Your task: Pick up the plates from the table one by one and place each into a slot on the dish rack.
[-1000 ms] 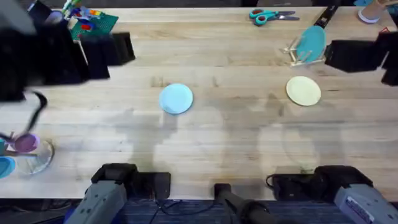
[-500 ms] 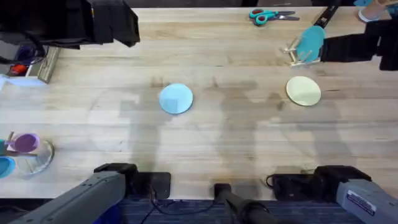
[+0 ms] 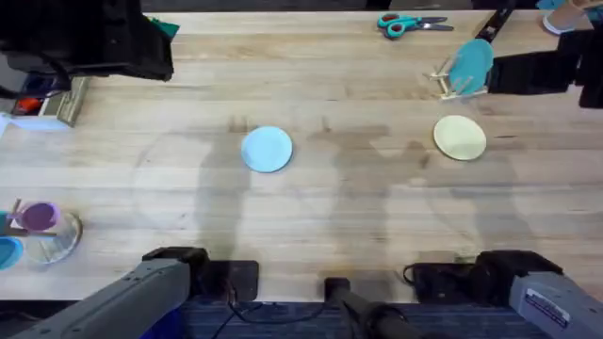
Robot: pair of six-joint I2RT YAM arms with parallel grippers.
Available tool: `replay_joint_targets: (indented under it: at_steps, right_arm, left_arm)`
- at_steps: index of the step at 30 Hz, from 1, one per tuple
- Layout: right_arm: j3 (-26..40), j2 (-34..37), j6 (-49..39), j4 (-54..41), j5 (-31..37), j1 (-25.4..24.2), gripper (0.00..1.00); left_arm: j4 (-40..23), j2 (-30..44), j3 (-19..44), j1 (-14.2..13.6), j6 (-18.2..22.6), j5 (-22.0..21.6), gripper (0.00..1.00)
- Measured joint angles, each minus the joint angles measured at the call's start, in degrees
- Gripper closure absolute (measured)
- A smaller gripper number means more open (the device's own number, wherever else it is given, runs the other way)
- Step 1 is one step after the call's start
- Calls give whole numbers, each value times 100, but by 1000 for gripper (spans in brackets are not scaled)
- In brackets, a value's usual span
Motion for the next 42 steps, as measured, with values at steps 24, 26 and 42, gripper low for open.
replay_joint_targets:
  at_steps: [24, 26, 42]
  right_arm:
    - [2, 0, 2, 112, 0, 0, 7]
    - [2, 0, 0, 114, 0, 0, 7]
    - [2, 0, 2, 114, 0, 0, 7]
  left_arm:
    - [-143, 13, -615, 1092, 1160, 2313, 959]
    - [49, 14, -867, 1123, 1273, 2436, 959]
    - [1284, 643, -2418, 1126, 1471, 3260, 959]
